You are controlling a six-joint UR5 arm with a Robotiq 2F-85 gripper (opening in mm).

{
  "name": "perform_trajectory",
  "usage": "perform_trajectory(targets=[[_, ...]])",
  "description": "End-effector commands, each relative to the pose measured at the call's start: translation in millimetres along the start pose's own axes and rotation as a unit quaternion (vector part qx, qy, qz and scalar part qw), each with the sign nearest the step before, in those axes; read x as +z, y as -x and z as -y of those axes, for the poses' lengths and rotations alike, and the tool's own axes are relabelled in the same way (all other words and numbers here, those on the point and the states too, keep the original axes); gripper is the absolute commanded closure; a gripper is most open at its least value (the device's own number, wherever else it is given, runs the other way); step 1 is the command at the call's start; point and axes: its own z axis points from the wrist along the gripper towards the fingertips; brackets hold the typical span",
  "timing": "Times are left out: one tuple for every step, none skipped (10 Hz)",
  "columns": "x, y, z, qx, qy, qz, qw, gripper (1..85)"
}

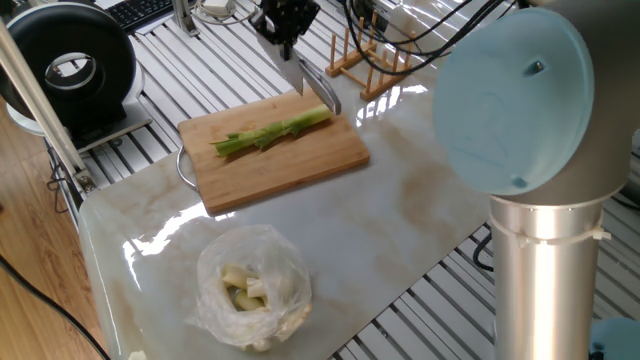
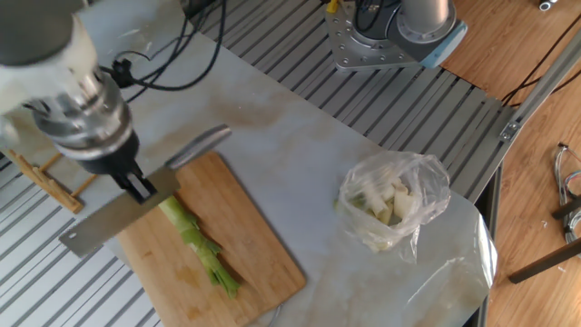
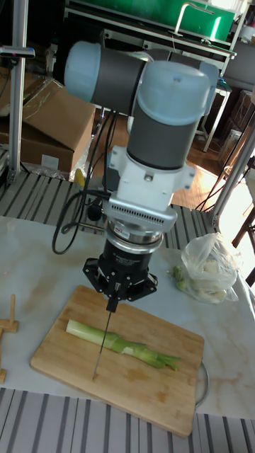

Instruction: Chop the scallions

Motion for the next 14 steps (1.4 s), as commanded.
perform_trajectory(targets=[[15.4,1.2,-11.0,0.025,0.002,-0.008,0.9997,84.7],[20.4,9.6,-11.0,0.015,0.003,-0.001,0.9999,84.7],[23.9,13.5,-14.5,0.003,0.017,0.001,0.9999,84.7],[27.9,16.9,-15.8,-0.014,0.035,0.002,0.9993,84.7],[33.2,19.1,-7.7,-0.019,0.033,0.001,0.9993,84.7],[36.7,16.1,-2.8,-0.015,0.041,-0.006,0.9990,84.7],[37.4,9.1,5.1,-0.023,0.038,-0.018,0.9988,84.7],[36.8,6.4,13.4,-0.021,0.027,-0.019,0.9992,84.7],[36.2,5.8,19.4,-0.016,0.015,-0.014,0.9997,84.7],[35.2,-1.4,7.5,-0.007,0.040,-0.024,0.9989,84.7],[35.0,2.2,9.1,-0.003,0.039,-0.015,0.9991,84.7],[37.1,2.8,11.8,-0.003,0.038,-0.013,0.9992,84.7],[39.6,3.5,18.9,-0.001,0.031,-0.007,0.9995,84.7],[42.0,3.2,27.2,0.006,0.016,-0.001,0.9999,84.7]])
